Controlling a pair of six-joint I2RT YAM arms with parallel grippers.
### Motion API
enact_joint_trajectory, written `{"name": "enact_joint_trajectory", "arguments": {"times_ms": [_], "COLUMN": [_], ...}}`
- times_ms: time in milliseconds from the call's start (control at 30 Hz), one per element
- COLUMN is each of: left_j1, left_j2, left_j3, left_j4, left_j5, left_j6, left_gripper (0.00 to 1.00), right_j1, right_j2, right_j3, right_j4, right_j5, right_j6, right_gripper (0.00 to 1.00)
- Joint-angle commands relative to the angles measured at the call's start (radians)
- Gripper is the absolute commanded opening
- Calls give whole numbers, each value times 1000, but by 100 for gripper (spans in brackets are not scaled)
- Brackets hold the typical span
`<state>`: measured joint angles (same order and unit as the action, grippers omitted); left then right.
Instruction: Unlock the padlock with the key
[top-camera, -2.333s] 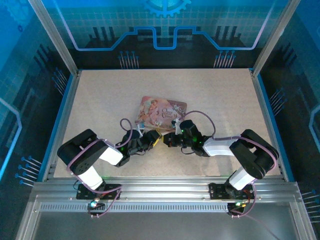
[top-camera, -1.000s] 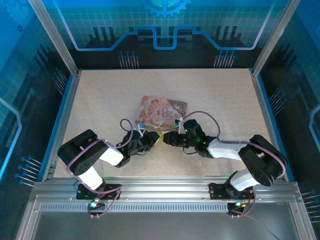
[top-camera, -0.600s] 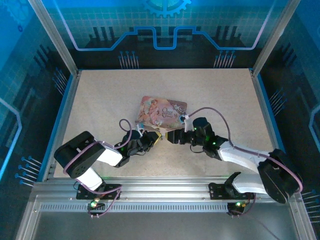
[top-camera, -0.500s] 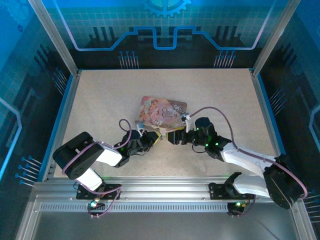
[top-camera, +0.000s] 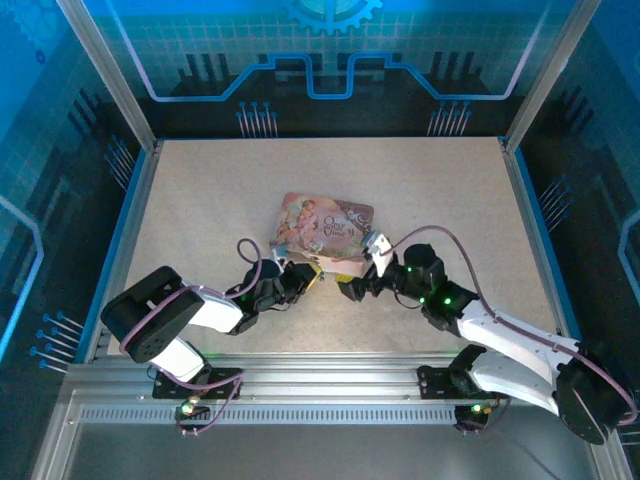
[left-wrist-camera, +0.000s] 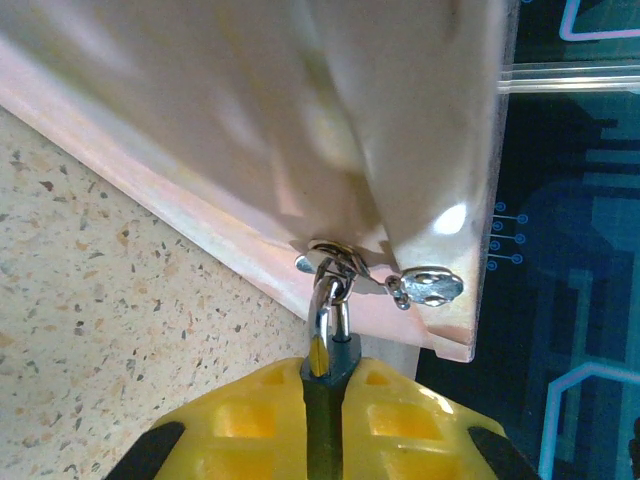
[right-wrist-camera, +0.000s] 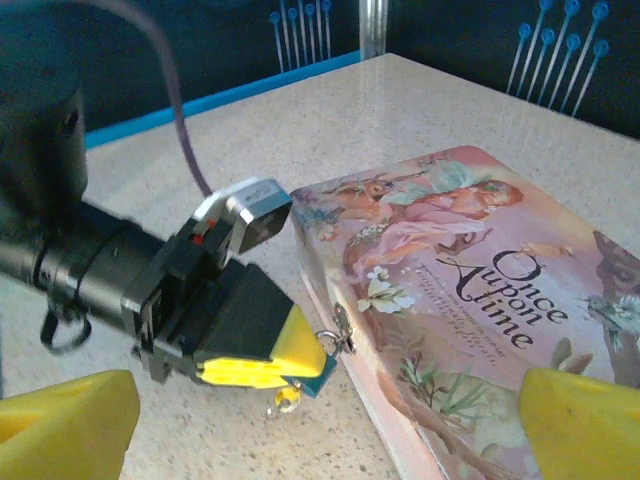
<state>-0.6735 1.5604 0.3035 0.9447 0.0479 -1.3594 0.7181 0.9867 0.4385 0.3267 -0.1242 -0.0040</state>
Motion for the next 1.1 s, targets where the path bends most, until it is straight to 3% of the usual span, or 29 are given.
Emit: {"name": "enact_joint_trajectory", "arguments": {"times_ms": [0, 367, 733, 1067], "left_j1": [-7, -7, -9, -9], "left_j2": [-32, -30, -20, -11], "left_j3": [4, 9, 5, 0], "left_j4": [42, 41, 62, 84], "left_j5": [-9, -6, -4, -8], "left_j6": [21, 17, 8, -1], "left_gripper": [7, 7, 7, 6], "right_j1": [62, 221, 313, 336], "right_j2": [-9, 108, 355, 523], "right_j3": [-36, -25, 4, 34], "right_j4": [67, 110, 285, 404], "right_j5": [97, 364, 460, 505], "right_j6": [-242, -492, -462, -431], "right_gripper": [99, 94, 67, 58]}}
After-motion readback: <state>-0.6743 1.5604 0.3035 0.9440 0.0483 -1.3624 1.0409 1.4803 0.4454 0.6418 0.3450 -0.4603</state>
